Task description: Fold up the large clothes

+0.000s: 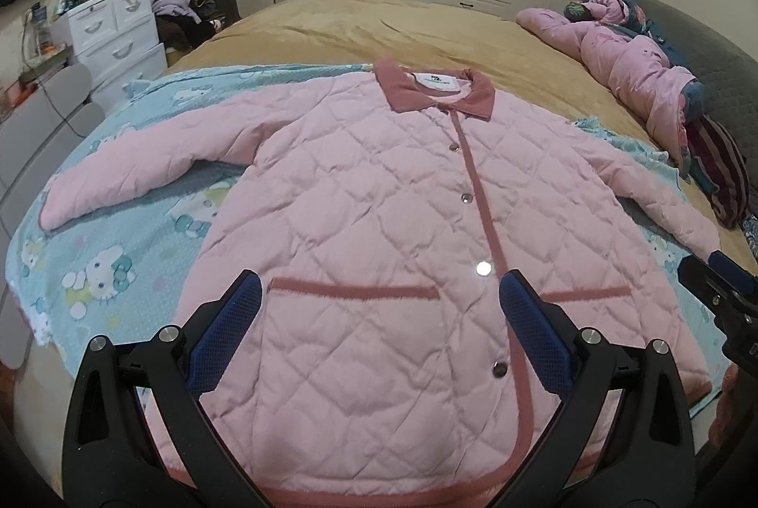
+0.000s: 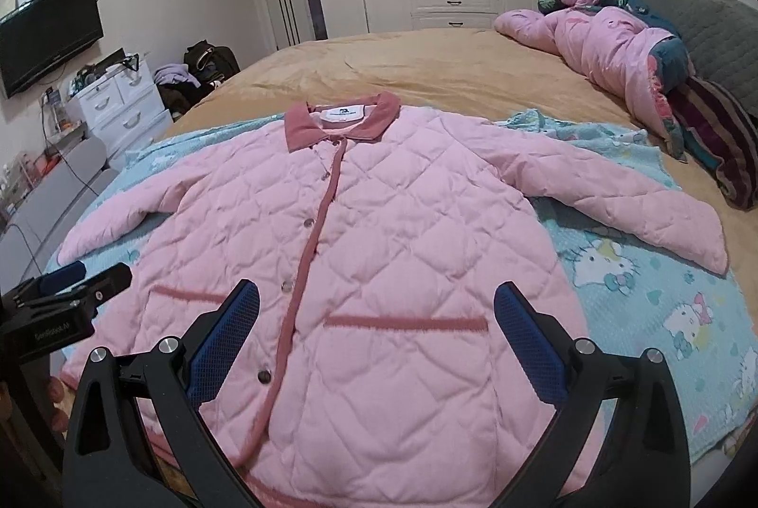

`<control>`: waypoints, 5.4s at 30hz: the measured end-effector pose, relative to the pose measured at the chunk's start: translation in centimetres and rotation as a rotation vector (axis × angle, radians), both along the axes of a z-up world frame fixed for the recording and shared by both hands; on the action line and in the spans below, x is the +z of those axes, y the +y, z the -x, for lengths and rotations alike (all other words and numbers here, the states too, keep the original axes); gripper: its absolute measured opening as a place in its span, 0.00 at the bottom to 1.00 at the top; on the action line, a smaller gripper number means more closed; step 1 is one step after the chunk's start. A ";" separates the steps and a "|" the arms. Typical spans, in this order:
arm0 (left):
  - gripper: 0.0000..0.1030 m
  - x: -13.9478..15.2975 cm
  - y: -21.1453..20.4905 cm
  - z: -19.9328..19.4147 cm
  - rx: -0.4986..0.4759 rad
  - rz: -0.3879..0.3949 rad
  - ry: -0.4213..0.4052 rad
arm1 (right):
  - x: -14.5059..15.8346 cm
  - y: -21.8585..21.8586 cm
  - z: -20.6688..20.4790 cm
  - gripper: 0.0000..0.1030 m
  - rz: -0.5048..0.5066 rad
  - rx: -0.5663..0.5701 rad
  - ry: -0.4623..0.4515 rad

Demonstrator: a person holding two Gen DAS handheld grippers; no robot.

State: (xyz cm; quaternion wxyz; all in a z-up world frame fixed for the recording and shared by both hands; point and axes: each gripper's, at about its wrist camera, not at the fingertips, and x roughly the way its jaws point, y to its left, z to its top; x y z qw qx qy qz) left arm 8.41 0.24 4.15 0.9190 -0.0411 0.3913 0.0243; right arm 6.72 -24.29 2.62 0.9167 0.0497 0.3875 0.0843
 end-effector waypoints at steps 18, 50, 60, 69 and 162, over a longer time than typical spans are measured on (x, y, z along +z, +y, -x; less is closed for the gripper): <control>0.91 2.1 -2.3 -7.7 -0.061 0.013 0.022 | 2.3 -4.7 -8.4 0.96 -0.096 -0.080 0.009; 0.91 -1.9 -9.2 -16.8 -0.087 -0.037 0.128 | -8.7 -29.3 -12.8 0.96 -0.392 -0.709 0.139; 0.91 -3.7 -10.8 -17.9 -0.082 -0.058 0.175 | -13.0 -35.5 -12.0 0.96 -0.479 -0.890 0.170; 0.91 -4.6 -10.4 -19.0 -0.068 -0.027 0.181 | -14.9 -40.4 -12.6 0.96 -0.589 -0.976 0.083; 0.91 -4.0 14.0 -22.5 0.020 0.665 -0.031 | -8.3 15.0 -23.4 0.28 0.110 0.366 -0.019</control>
